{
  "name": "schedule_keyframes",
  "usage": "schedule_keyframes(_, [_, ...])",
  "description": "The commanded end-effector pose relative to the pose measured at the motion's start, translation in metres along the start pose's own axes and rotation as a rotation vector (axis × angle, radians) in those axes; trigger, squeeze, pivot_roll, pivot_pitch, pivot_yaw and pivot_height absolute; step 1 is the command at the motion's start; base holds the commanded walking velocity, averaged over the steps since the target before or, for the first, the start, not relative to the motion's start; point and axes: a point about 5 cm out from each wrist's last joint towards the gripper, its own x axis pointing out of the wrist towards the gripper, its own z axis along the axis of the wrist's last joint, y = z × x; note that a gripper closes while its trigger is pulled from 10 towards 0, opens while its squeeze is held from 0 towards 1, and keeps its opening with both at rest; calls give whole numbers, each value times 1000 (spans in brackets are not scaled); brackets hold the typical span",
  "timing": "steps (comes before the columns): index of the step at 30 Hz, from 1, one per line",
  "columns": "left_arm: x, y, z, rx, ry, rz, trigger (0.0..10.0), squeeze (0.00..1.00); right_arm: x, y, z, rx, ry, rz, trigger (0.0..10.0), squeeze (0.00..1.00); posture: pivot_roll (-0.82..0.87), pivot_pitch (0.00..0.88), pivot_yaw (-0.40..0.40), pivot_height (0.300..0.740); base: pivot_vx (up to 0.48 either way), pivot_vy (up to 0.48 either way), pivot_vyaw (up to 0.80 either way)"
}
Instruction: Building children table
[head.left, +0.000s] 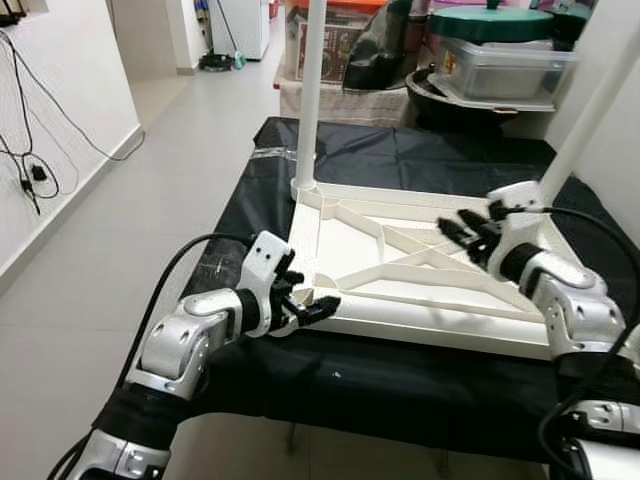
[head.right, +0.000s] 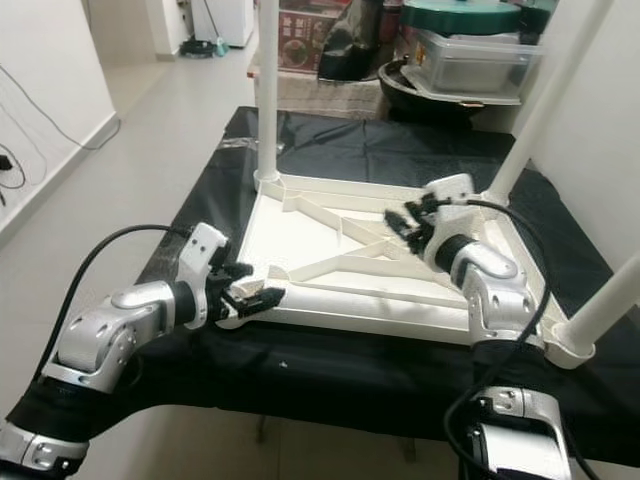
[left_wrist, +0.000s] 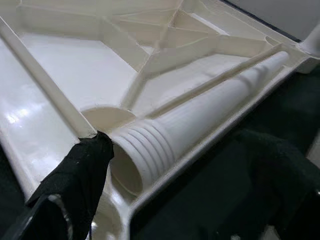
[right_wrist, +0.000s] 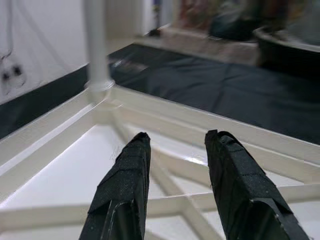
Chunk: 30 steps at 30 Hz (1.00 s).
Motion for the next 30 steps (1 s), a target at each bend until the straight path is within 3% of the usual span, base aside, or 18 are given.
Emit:
schedule_keyframes(1, [5,-1,-3,-56,43,-36,10000,0,-5,-1,-9,58,27,-67,10000,0,86,0,-50,740,0,0,0])
schedule_keyframes(10, [7,7,-7,-132,96,-40,10000,0,-11,8,-12,106,25,-135,10000,0,89,0,-43,740,0,0,0])
schedule_keyframes(14, [7,10,-9,-123,125,-33,10000,0,-15,12,-10,125,24,-150,10000,0,84,0,-39,740,0,0,0])
schedule_keyframes(30, [23,4,-9,-196,133,-102,10000,0,-25,16,-4,110,34,-197,10000,0,69,0,-27,740,0,0,0])
